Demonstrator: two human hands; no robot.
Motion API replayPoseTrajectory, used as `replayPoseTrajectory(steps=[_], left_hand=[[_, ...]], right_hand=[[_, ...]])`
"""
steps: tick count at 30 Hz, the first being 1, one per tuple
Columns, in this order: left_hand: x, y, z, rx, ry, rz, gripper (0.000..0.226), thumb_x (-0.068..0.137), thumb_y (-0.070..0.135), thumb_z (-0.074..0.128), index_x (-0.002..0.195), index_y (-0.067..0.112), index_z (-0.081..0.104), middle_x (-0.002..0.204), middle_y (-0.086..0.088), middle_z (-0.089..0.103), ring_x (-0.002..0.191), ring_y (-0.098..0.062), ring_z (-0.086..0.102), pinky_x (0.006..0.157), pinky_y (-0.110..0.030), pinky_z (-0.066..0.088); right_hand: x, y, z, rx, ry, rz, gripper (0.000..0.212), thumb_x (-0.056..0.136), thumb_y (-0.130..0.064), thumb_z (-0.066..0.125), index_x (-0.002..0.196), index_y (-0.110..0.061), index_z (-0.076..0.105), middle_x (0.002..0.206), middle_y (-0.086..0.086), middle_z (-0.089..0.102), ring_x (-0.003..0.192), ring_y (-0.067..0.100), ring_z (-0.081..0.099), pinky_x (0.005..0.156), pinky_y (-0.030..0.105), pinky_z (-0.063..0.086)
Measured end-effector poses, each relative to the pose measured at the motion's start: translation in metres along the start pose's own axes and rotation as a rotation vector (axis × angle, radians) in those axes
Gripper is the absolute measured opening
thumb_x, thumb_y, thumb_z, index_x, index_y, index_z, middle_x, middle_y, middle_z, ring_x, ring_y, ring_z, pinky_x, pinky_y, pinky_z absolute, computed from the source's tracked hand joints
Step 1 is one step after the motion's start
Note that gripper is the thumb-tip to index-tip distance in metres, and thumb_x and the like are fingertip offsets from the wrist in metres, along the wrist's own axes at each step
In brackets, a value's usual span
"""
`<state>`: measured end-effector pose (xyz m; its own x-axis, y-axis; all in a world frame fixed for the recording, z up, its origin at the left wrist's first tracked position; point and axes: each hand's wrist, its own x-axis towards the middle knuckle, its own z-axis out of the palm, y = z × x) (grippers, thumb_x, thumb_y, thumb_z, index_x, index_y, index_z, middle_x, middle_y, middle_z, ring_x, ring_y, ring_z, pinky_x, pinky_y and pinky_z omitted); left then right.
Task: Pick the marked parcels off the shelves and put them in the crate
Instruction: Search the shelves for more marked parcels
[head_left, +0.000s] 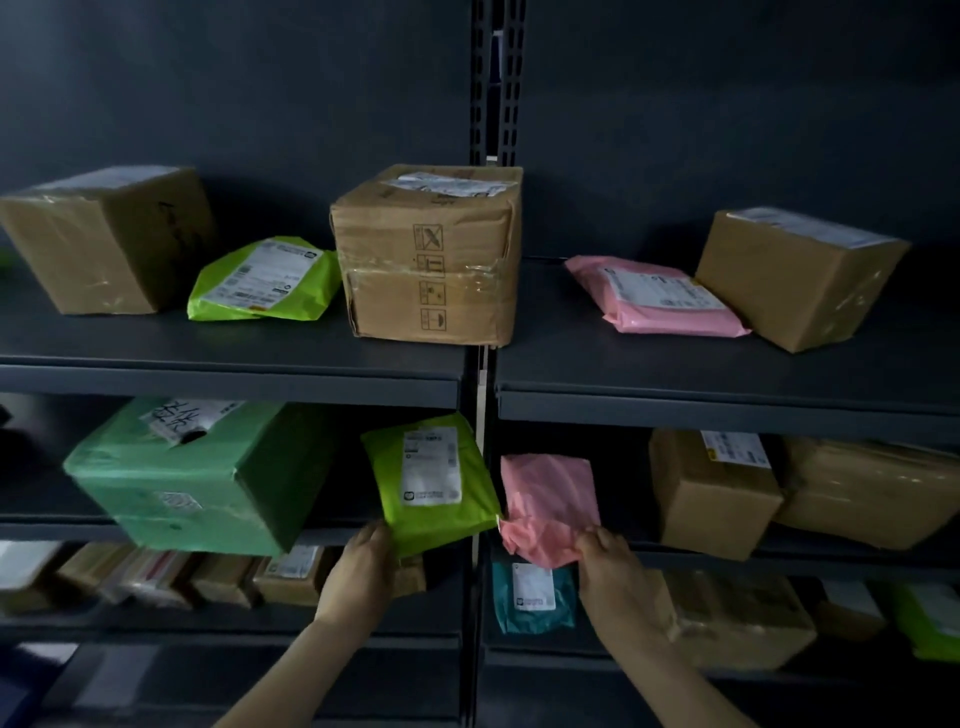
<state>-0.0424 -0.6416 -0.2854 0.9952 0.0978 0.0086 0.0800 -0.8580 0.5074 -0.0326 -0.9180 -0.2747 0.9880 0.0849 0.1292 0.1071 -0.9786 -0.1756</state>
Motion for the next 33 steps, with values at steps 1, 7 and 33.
replayPoseTrajectory(steps=[1, 7, 33], left_hand=[[-0.004, -0.002, -0.004, -0.002, -0.011, 0.003, 0.033, 0.09, 0.001, 0.048, 0.122, 0.003, 0.053, 0.124, -0.015, 0.057, 0.115, -0.033, 0.052, 0.087, -0.037, 0.042], [-0.016, -0.013, -0.03, 0.035, -0.006, -0.077, 0.036, 0.089, 0.001, 0.048, 0.124, 0.007, 0.054, 0.124, -0.013, 0.059, 0.117, -0.03, 0.054, 0.091, -0.038, 0.045], [-0.042, 0.125, -0.025, -0.82, -0.556, 0.028, 0.068, 0.072, 0.014, 0.08, 0.13, 0.006, 0.045, 0.112, -0.006, 0.069, 0.097, -0.015, 0.07, 0.081, -0.03, 0.058]], right_hand=[[-0.005, 0.0, -0.003, 0.043, 0.014, -0.041, 0.032, 0.058, 0.004, 0.079, 0.087, -0.004, 0.069, 0.09, 0.008, 0.069, 0.079, 0.024, 0.068, 0.06, 0.024, 0.052], [-0.025, -0.008, -0.034, 0.076, -0.03, -0.035, 0.03, 0.049, -0.005, 0.087, 0.07, -0.012, 0.067, 0.075, 0.003, 0.069, 0.064, 0.012, 0.066, 0.05, 0.013, 0.045], [-0.019, 0.006, -0.124, 0.949, -0.009, 0.24, 0.021, 0.097, -0.019, 0.046, 0.081, -0.018, 0.06, 0.08, 0.001, 0.064, 0.078, 0.016, 0.062, 0.066, 0.023, 0.047]])
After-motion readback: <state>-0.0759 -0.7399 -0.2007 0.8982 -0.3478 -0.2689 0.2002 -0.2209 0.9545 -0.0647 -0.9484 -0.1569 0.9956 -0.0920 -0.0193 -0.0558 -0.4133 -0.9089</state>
